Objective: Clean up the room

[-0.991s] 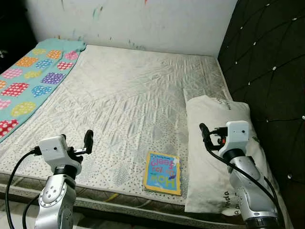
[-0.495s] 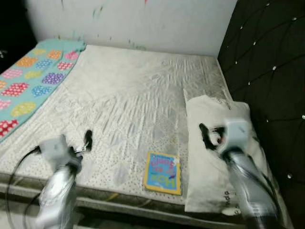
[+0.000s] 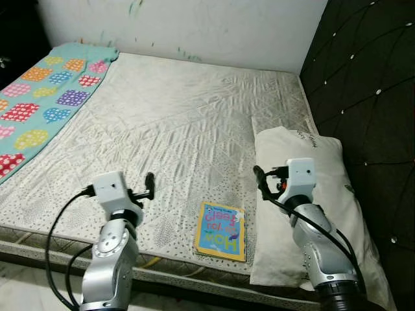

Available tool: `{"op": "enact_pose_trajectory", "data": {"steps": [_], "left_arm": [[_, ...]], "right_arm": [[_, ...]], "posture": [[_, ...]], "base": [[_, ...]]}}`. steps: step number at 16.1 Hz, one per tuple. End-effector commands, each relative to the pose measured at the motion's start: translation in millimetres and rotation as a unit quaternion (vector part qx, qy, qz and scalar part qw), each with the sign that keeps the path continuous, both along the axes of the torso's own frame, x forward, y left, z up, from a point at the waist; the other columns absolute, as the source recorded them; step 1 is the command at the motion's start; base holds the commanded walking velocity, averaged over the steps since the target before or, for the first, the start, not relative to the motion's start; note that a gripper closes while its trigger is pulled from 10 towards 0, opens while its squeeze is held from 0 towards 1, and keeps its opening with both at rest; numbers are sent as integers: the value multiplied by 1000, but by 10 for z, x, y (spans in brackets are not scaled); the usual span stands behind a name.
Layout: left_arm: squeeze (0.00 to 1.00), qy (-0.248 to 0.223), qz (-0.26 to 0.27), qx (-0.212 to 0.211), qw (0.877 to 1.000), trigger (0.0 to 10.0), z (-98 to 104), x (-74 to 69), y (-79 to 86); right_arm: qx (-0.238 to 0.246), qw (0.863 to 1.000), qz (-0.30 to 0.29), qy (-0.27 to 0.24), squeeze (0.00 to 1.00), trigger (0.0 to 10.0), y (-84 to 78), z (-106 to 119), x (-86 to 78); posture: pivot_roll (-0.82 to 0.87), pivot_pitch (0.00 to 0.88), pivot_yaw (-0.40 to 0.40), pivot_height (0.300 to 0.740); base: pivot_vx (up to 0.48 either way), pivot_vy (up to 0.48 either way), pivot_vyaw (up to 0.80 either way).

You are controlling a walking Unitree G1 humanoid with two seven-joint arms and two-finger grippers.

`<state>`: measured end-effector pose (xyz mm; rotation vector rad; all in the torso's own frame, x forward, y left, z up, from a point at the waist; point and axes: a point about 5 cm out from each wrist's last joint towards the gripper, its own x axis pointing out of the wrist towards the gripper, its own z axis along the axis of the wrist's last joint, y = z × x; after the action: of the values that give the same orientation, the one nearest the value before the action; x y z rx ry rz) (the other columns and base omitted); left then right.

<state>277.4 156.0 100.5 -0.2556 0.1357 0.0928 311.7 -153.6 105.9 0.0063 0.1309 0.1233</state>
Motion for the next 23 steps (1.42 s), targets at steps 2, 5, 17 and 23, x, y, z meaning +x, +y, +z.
{"op": "enact_pose_trajectory", "data": {"steps": [2,5,17,23], "left_arm": [[0,-2,0,-9,1000,10000,28,1,-23],[0,-2,-1,-10,1000,10000,24,-6,-22],[0,1,0,-18,1000,10000,29,6,-18],[0,3,-1,-20,1000,10000,25,15,-35]], "right_arm": [[0,1000,-2,10,0,10000,3,-29,2],[-8,1000,-4,13,0,10000,-21,-55,-8],[-25,1000,7,8,0,10000,-11,-89,-18],[-33,999,10,8,0,10000,-1,-113,-10]], "posture": [[-5,59,-42,740],[-7,60,-43,740],[-7,68,-40,740],[-7,65,-42,740]], "base": [[0,0,-713],[0,0,-800],[0,193,-133],[0,344,0]]}}
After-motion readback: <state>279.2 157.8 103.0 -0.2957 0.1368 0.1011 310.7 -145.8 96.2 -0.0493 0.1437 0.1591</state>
